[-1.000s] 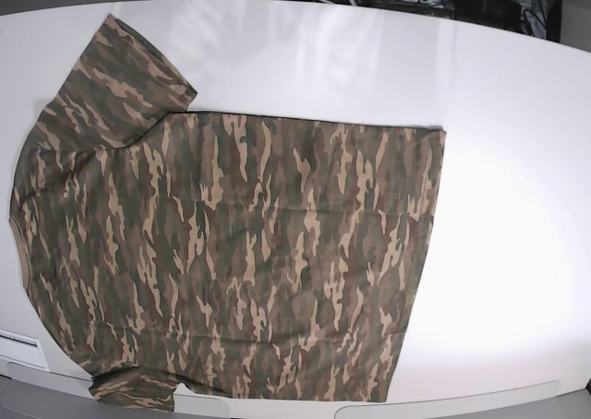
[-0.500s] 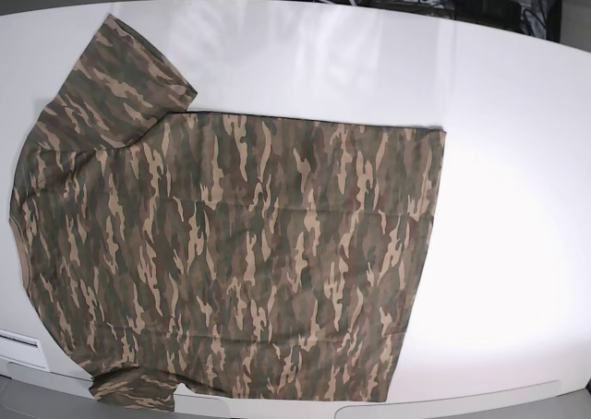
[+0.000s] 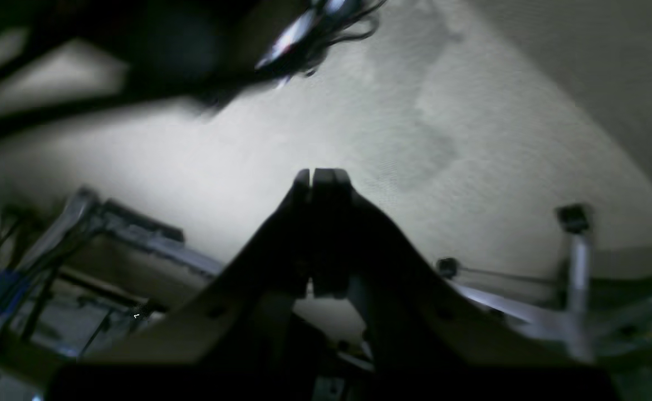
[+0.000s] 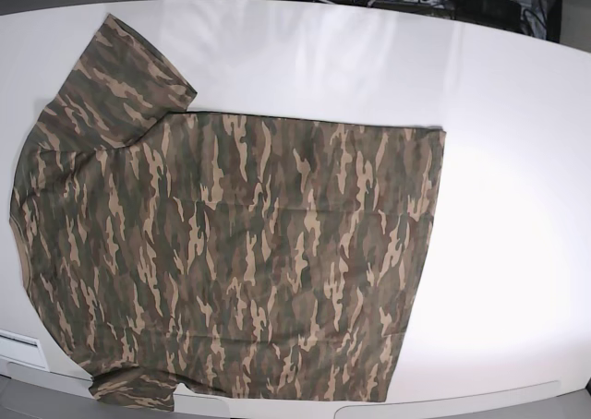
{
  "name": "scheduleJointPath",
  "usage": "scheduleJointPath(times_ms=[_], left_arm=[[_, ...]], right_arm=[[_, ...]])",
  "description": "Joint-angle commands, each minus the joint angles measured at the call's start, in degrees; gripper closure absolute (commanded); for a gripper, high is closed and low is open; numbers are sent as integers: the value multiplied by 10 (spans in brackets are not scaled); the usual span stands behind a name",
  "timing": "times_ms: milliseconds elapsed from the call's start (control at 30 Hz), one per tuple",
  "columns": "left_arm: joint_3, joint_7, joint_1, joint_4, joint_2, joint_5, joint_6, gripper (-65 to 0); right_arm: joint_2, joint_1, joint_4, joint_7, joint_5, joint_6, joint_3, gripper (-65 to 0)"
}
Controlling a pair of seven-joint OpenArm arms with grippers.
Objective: Fold the T-shirt properly
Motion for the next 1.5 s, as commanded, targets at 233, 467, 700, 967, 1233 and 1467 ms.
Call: scheduleJointPath(times_ms=[233, 467, 700, 967, 1233, 1467], left_arm=[[0, 38, 158, 225, -94, -30, -26, 0], [0, 65, 283, 383, -172, -29, -26, 0], [0, 99, 398, 516, -235, -26, -27, 0], [0, 110, 458, 631, -290, 74, 3, 0], [0, 99, 458, 758, -316, 188, 99, 0], [-2, 95, 456, 826, -316, 301, 151, 0]], right_arm=[[41, -132, 191, -40, 71, 16, 1, 0], [102, -256, 353, -63, 105, 15, 1, 0], [132, -385, 518, -63, 105, 0, 1, 0], [138, -467, 682, -63, -42, -63, 2, 0], [203, -471, 803, -59, -134, -166, 2, 0], [253, -465, 803, -54, -263, -244, 3, 0]])
